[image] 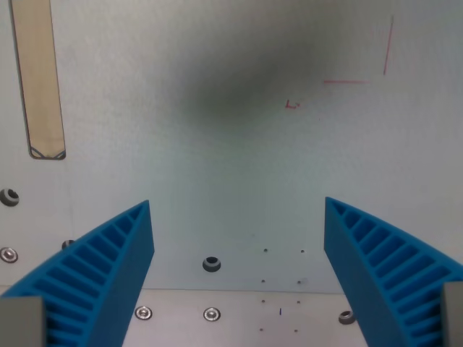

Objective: Rotate around gripper positive z

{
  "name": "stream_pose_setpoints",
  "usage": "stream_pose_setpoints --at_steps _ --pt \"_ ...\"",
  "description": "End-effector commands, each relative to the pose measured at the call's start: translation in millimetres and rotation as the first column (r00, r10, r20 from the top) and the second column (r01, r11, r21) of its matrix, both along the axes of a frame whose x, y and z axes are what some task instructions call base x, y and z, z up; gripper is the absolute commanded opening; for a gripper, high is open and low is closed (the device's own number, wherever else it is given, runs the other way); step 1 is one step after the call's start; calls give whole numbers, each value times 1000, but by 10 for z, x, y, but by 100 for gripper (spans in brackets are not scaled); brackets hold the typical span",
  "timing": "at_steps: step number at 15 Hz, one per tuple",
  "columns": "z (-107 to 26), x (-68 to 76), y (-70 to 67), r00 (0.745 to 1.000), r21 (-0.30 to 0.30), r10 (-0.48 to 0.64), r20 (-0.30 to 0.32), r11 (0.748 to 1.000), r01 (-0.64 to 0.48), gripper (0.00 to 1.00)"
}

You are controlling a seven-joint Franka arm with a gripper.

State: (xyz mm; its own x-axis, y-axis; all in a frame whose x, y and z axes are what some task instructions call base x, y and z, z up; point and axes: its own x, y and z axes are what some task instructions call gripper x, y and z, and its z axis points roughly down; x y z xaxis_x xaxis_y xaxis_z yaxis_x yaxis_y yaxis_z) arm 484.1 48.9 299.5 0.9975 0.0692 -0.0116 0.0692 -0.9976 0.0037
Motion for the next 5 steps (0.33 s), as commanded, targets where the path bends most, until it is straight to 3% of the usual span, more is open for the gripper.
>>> stream_pose_setpoints --at_steps 1,5 --pt "16 0 2 988 -1 -153 4 988 153 100" --pt "16 0 2 980 -1 -199 5 980 199 100"
